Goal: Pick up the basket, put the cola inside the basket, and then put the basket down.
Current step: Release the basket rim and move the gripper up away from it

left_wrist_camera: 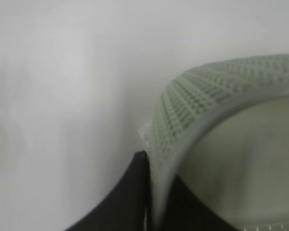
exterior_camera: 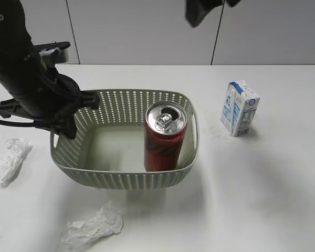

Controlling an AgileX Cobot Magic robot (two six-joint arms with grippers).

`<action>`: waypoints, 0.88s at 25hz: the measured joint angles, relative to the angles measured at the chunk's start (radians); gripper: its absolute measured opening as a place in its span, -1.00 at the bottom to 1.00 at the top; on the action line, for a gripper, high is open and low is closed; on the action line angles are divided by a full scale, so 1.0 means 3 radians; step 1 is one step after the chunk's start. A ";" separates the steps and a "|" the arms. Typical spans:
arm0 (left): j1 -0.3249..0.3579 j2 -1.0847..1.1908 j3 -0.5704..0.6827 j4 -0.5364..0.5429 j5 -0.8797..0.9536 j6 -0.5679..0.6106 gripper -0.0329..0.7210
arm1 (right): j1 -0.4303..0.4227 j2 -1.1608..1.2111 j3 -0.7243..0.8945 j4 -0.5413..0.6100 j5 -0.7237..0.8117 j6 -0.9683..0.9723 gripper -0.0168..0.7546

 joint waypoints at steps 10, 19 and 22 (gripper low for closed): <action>0.0000 0.0548 -0.0679 -0.0085 0.0266 0.0010 -0.92 | -0.1124 -0.0893 0.0782 -0.0032 -0.0007 0.0001 0.59; 0.0000 0.1254 -0.1367 -0.0148 0.0311 0.0010 -0.92 | -0.1224 -0.2269 0.2410 0.0058 -0.0450 0.0040 0.58; 0.0000 0.1370 -0.1407 -0.0141 0.0249 0.0010 -0.92 | -0.1224 -0.2801 0.2812 0.0087 -0.0532 0.0084 0.58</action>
